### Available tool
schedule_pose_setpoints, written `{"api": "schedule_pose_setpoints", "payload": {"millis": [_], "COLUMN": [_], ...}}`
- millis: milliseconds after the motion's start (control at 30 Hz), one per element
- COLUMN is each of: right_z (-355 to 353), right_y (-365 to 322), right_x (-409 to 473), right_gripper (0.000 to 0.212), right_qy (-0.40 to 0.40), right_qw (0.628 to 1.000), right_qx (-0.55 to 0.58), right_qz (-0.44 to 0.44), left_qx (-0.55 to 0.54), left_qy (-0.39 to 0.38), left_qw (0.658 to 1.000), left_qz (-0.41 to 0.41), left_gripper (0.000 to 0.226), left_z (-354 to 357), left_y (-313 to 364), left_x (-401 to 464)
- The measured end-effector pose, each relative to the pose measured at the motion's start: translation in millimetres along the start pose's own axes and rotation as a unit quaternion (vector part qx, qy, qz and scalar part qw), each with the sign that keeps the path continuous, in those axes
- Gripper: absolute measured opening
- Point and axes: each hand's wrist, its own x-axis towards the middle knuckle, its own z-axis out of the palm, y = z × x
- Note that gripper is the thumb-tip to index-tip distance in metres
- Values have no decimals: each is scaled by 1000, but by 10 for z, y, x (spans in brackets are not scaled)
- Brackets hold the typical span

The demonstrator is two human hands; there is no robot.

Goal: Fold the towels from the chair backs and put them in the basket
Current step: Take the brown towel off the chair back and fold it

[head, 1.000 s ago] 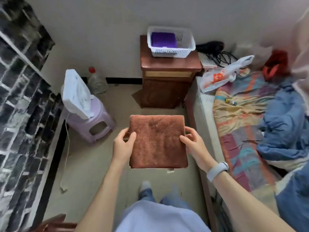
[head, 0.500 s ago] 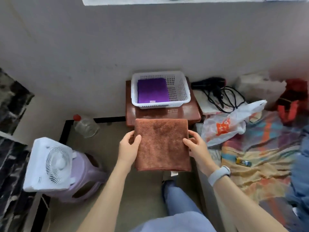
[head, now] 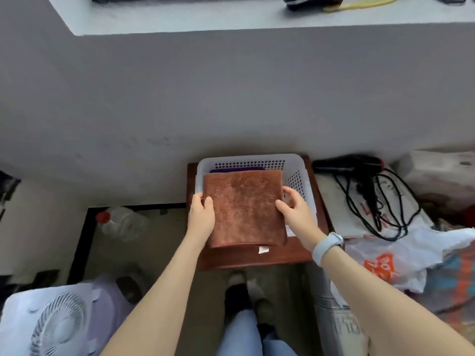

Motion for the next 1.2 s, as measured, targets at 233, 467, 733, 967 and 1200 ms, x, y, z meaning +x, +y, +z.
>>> {"api": "schedule_pose_setpoints", "payload": {"millis": [233, 467, 733, 967, 1200], "right_z": [179, 272, 565, 546, 539], "right_y": [214, 360, 492, 837, 651], "right_x": [731, 714, 1097, 1237, 1177], "right_gripper": [43, 50, 54, 57, 58], "right_qy": [-21, 45, -54, -62, -85], "right_qw": [995, 941, 792, 806, 814], "right_qx": [-67, -335, -574, -560, -556], "right_qz": [71, -7, -199, -180, -149], "left_qx": [140, 320, 425, 453, 476], "left_qy": [57, 10, -24, 3, -26], "left_qw": [988, 925, 880, 861, 853], "left_qz": [3, 204, 211, 230, 211], "left_gripper": [38, 48, 56, 57, 58], "left_z": [211, 562, 719, 806, 748], "left_y": [-95, -193, -483, -586, -468], "left_x": [515, 472, 942, 1008, 971]}}
